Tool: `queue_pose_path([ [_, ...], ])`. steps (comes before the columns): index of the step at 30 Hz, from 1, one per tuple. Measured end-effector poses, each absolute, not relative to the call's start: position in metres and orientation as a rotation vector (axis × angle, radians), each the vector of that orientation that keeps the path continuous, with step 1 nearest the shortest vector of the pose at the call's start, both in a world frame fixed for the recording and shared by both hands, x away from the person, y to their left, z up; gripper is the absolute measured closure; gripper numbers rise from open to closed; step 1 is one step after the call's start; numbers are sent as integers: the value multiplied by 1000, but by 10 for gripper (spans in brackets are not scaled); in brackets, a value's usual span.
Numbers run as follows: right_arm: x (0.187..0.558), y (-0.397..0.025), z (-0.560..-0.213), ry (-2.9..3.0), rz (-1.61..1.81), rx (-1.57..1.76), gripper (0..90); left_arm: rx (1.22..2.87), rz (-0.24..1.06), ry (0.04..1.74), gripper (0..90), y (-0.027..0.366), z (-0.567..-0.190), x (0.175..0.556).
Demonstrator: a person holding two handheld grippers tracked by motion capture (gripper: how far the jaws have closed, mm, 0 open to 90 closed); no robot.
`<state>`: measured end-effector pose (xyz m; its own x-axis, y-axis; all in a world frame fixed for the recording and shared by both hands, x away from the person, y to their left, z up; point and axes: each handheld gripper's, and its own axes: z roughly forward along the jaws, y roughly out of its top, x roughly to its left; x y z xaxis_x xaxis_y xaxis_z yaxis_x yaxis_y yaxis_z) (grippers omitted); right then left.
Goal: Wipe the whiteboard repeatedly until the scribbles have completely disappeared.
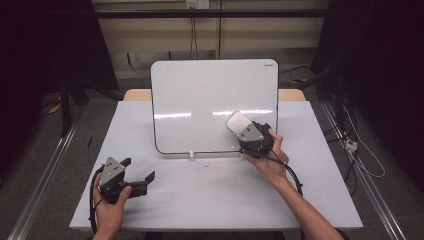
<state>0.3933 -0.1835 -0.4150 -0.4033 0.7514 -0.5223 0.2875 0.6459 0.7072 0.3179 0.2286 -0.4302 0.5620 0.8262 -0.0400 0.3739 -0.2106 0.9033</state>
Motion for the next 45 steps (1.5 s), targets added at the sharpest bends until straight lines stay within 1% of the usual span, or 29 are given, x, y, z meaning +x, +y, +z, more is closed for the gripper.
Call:
queue_pose_path([
  [9,410,-228,-394,1879,691,971,318,1815,571,990,53,229,-431,319],
  [13,416,-238,-386,1850,699,1011,317,1815,570,990,53,228,-431,319],
  [18,411,-234,-389,1839,700,1011,318,1812,567,991,53,227,-432,319],
  [28,399,-203,-405,1968,705,930,318,1828,570,985,53,227,-431,319],
  [32,399,-208,-402,1987,781,982,318,1815,570,989,53,228,-431,319],
  [36,398,-207,-403,1985,772,972,318,1814,566,992,53,228,-432,319],
  [45,394,-216,-395,1965,879,998,318,1814,560,997,53,231,-432,320],
])
